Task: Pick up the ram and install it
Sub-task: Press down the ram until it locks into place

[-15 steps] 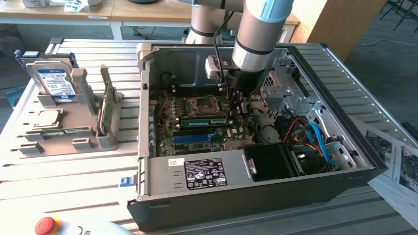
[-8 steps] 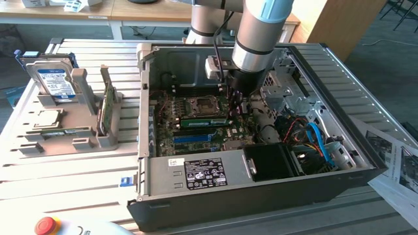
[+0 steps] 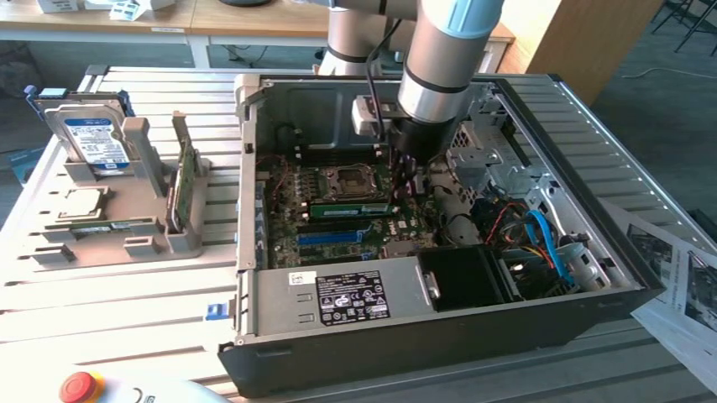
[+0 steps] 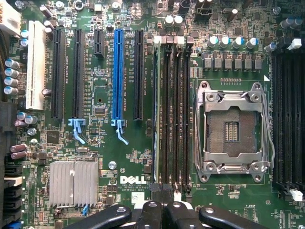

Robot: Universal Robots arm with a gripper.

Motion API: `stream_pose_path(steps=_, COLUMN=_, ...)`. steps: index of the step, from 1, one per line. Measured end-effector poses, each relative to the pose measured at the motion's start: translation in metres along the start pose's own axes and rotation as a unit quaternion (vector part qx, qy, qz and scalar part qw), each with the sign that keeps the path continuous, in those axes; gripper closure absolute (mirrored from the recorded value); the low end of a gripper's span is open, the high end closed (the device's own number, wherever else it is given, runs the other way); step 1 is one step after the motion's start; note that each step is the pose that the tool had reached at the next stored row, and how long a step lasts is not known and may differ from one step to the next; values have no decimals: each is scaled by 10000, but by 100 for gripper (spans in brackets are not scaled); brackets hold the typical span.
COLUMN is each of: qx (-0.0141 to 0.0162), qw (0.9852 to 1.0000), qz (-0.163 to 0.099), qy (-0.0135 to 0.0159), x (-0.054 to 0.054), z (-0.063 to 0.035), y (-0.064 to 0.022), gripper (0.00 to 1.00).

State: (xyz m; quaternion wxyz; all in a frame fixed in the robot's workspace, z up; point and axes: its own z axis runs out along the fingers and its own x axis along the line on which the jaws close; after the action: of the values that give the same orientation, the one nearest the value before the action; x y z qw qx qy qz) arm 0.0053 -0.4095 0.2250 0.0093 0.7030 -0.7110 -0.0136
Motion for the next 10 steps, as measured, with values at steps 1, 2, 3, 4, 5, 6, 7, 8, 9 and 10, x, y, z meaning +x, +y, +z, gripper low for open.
stream_pose_path(steps=1, qx=0, qw=10000, qz=0, qy=-1, x=0, z=-7, y=0, gripper=89)
stream_pose_path(steps=2, qx=0, qw=10000, qz=0, qy=0, x=0, z=-16, y=1, gripper=89)
stream_pose_path(steps=3, qx=0, qw=10000, qz=0, qy=0, x=0, z=-26, y=1, gripper=89)
stream_pose_path(steps=4, qx=0, qw=10000, qz=0, qy=0, x=0, z=-36, y=1, gripper=89)
stream_pose_path(steps=5, qx=-1, qw=10000, qz=0, qy=0, x=0, z=-47, y=2, gripper=89)
stream_pose_path(steps=6, qx=-1, qw=10000, qz=0, qy=0, x=0, z=-58, y=2, gripper=89)
stream_pose_path(steps=7, qx=-1, qw=10000, qz=0, qy=0, x=0, z=-69, y=2, gripper=89)
stream_pose_path(steps=8, qx=-1, qw=10000, qz=0, qy=0, x=0, z=-82, y=3, gripper=89)
stream_pose_path(steps=9, qx=-1, qw=10000, qz=0, qy=0, x=0, z=-94, y=3, gripper=89)
stream_pose_path(steps=10, qx=-1, qw=10000, qz=0, qy=0, x=0, z=-104, y=4, gripper=89)
